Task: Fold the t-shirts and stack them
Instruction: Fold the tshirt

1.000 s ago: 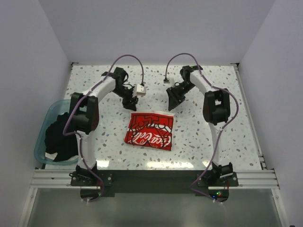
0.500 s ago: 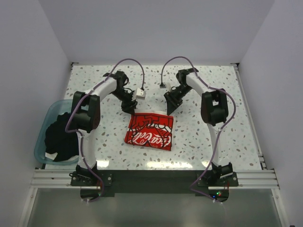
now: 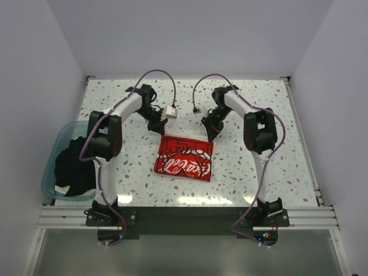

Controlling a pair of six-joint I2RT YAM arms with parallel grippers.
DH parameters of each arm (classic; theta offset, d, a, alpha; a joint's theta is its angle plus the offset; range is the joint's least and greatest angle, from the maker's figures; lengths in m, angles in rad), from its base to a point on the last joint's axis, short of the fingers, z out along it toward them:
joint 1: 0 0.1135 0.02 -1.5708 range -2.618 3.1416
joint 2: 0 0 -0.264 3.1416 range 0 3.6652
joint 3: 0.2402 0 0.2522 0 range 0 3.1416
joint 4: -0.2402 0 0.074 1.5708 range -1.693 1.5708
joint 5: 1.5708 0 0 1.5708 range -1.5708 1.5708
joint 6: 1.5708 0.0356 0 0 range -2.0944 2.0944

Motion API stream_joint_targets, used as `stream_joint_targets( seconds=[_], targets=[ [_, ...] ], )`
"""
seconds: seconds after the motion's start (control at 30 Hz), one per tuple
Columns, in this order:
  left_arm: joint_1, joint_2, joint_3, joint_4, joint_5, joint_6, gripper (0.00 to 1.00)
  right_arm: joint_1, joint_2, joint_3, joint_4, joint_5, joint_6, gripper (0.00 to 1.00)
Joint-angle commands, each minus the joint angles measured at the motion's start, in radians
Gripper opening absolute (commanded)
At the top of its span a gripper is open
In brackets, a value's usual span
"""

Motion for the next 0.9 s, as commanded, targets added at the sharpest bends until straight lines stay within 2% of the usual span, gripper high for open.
stream_joint_targets(
  seconds=[0.0,0.2,0.23,0.33,0.53,0.57,0.6,0.7,0.77,0.87],
  targets=[
    [-0.012,-0.023,0.053,0.003,0.034,-0.015,0.00,0.005,-0.077,-0.007,0.065,0.054,-0.042,0.00],
    [-0.035,-0.077,0.030,0.191,0.056,-0.117,0.00,0.013,-0.074,-0.012,0.086,0.083,-0.073,0.00],
    [-0.036,-0.082,0.007,0.271,0.038,-0.159,0.00,0.013,-0.074,-0.015,0.089,0.088,-0.077,0.00],
    [-0.038,-0.048,-0.013,0.363,-0.013,-0.208,0.00,0.011,-0.075,-0.021,0.100,0.098,-0.088,0.00],
    [-0.054,0.092,0.047,0.357,-0.110,-0.262,0.00,0.013,-0.072,0.025,0.077,0.095,-0.091,0.00],
    [-0.061,0.121,0.055,0.351,-0.116,-0.269,0.00,0.013,-0.069,0.043,0.066,0.101,-0.085,0.05],
    [-0.065,0.133,0.062,0.337,-0.122,-0.271,0.00,0.013,-0.065,0.081,0.039,0.106,-0.076,0.17],
    [-0.073,0.144,0.044,0.317,-0.137,-0.277,0.00,0.011,-0.086,0.120,0.002,0.126,-0.044,0.32],
    [-0.073,0.135,0.027,0.325,-0.142,-0.286,0.00,0.010,-0.104,0.109,-0.007,0.127,-0.027,0.31],
    [-0.073,0.129,0.007,0.337,-0.162,-0.294,0.00,0.010,-0.143,0.073,-0.009,0.118,-0.028,0.06]
  ],
)
